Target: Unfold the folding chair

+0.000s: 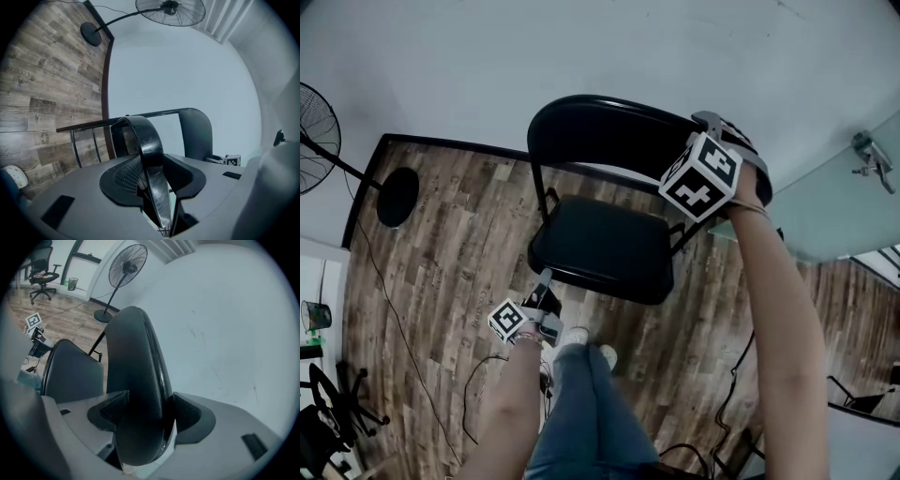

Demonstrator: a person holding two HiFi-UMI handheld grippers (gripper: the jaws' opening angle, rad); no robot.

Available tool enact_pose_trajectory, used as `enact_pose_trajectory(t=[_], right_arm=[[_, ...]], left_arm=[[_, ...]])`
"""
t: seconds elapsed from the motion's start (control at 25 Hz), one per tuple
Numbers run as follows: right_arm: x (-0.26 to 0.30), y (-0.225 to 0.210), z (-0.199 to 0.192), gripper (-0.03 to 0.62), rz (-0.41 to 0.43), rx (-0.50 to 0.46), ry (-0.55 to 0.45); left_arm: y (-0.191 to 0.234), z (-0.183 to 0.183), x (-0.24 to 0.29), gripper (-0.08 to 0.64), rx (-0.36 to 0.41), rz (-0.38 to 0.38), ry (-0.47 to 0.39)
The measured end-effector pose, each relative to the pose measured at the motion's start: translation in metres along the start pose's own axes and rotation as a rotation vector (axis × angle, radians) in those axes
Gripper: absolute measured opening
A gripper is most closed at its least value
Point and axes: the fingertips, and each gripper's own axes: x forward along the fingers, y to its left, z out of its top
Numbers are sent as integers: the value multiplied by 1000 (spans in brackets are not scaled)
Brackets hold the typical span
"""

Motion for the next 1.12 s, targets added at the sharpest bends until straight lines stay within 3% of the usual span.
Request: enact_pose_trajectory(t=[0.08,0.16,0.28,0.6,1.12], right_arm=[[-1,3,0,305,0,-2,-5],[0,7,1,305,2,-1,-9],[2,15,-1,305,11,3,-11],[13,37,-4,308,28,16,30],[31,62,-11,310,44,45,78]], left_arm=[[-2,1,-7,121,-34,-70,-29],[-4,5,-14,377,-76,-166,-71],[24,0,-26,231,-60,-101,-84],[79,-14,-59,229,-106,6,-35],[145,-25,-88,221,-147,68,13]])
